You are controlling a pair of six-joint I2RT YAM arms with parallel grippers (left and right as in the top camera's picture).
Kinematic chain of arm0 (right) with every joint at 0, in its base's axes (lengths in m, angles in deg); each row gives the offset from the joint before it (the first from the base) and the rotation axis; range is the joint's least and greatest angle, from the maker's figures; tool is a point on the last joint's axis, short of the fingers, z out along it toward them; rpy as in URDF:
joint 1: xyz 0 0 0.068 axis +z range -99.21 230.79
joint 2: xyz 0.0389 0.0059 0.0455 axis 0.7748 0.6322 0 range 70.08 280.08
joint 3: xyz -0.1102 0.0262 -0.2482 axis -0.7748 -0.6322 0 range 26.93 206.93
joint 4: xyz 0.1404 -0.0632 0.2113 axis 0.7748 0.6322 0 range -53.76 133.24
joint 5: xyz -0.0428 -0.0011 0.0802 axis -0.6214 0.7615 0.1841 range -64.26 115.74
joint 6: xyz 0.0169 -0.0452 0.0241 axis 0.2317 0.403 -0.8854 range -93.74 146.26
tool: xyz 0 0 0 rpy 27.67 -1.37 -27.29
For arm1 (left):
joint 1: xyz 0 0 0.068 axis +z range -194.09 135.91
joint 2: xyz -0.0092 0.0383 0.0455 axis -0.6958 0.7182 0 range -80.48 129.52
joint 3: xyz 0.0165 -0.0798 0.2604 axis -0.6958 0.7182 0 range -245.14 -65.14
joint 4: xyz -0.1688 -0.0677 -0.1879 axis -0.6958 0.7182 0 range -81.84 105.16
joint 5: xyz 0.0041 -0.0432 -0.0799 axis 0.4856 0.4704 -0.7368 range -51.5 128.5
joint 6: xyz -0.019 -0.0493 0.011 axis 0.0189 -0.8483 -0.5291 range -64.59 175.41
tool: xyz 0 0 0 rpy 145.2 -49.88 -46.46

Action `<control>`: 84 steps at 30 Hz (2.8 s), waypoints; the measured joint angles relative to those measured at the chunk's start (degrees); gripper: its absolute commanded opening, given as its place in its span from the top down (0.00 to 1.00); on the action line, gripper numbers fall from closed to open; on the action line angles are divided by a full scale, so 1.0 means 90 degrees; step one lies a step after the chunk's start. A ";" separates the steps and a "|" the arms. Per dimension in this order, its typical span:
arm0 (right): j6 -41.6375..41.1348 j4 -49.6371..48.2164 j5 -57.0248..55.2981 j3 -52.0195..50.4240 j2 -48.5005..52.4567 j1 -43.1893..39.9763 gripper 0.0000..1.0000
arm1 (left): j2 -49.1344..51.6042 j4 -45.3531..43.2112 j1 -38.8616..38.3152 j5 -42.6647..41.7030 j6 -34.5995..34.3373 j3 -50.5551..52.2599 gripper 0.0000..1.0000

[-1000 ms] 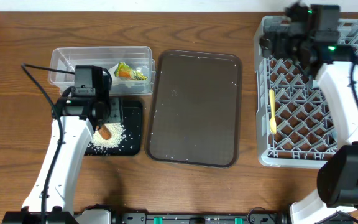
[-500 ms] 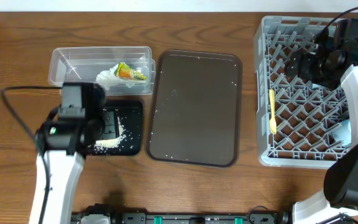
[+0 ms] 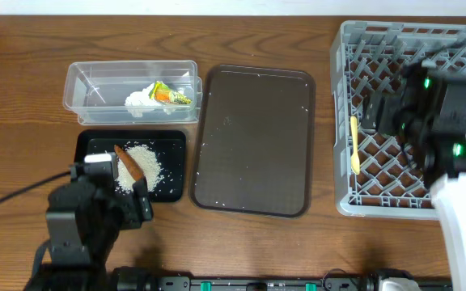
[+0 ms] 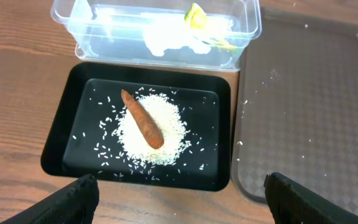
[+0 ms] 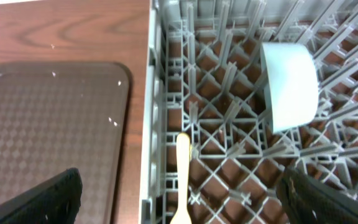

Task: Sort waste into correct bins and load items into the dishwasher rack

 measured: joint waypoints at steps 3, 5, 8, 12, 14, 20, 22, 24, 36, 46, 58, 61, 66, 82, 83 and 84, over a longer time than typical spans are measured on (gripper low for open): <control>-0.0017 -0.0362 -0.0262 -0.0811 -0.0889 0.0134 0.01 | -0.0274 -0.0032 0.0000 0.0000 -0.0002 0.0039 0.11; -0.0024 -0.0476 -0.0406 -0.1141 -0.1270 0.0148 0.01 | -0.0340 -0.0102 0.0000 0.0000 0.0000 0.0041 0.10; -0.0036 -0.0488 -0.0534 -0.1477 -0.1605 0.0153 0.01 | -0.0342 -0.0070 0.0000 0.0000 -0.0002 0.0041 0.10; -0.0039 -0.0165 -0.0610 -0.1593 -0.1649 0.0153 0.01 | -0.0342 -0.0015 0.0000 0.0000 0.0002 0.0044 0.05; -0.0041 0.0036 -0.0634 -0.1608 -0.1649 0.0153 0.01 | -0.0342 -0.0012 0.0000 0.0000 -0.0002 0.0044 0.05; -0.0041 0.0534 -0.0648 -0.1610 -0.1634 0.0153 0.01 | -0.0342 -0.0010 0.0000 0.0000 -0.0005 0.0044 0.05; -0.0041 0.0641 -0.0651 -0.1610 -0.1632 0.0153 0.01 | -0.0342 -0.0010 0.0000 0.0000 -0.0002 0.0044 0.05; -0.0041 0.0690 -0.0651 -0.1610 -0.1630 0.0153 0.01 | -0.0342 -0.0010 0.0000 0.0000 -0.0002 0.0044 0.05; -0.0041 0.0721 -0.0665 -0.1610 -0.1625 0.0153 0.01 | -0.0342 -0.0010 0.0000 0.0000 -0.0002 0.0044 0.04; -0.0041 0.0724 -0.0665 -0.1610 -0.1625 0.0153 0.01 | -0.0342 -0.0010 0.0000 0.0000 -0.0005 0.0044 0.04; -0.0041 0.0726 -0.0670 -0.1892 -0.2176 0.0163 0.01 | -0.0342 -0.0010 0.0000 0.0000 -0.0002 0.0044 0.04; -0.0041 0.0724 -0.0690 -0.2115 -0.2659 0.0321 0.01 | -0.0342 -0.0007 0.0000 0.0000 -0.0005 0.0044 0.04; -0.0041 0.0709 -0.0692 -0.2713 -0.3519 0.0374 0.01 | -0.0342 -0.0005 0.0000 0.0000 -0.0005 0.0046 0.04; -0.0044 -0.2815 -0.0656 -0.5918 -0.5778 0.0580 0.01 | -0.0342 -0.0002 0.0000 0.0000 -0.0005 0.0058 0.04; -0.0044 -0.3084 -0.0653 -0.6037 -0.5863 0.0580 0.01 | -0.0342 -0.0005 0.0000 0.0000 -0.0005 0.0058 0.04; -0.0044 -0.3330 -0.0656 -0.6132 -0.5935 0.0580 0.01 | -0.0342 -0.0002 0.0000 0.0000 -0.0002 0.0058 0.04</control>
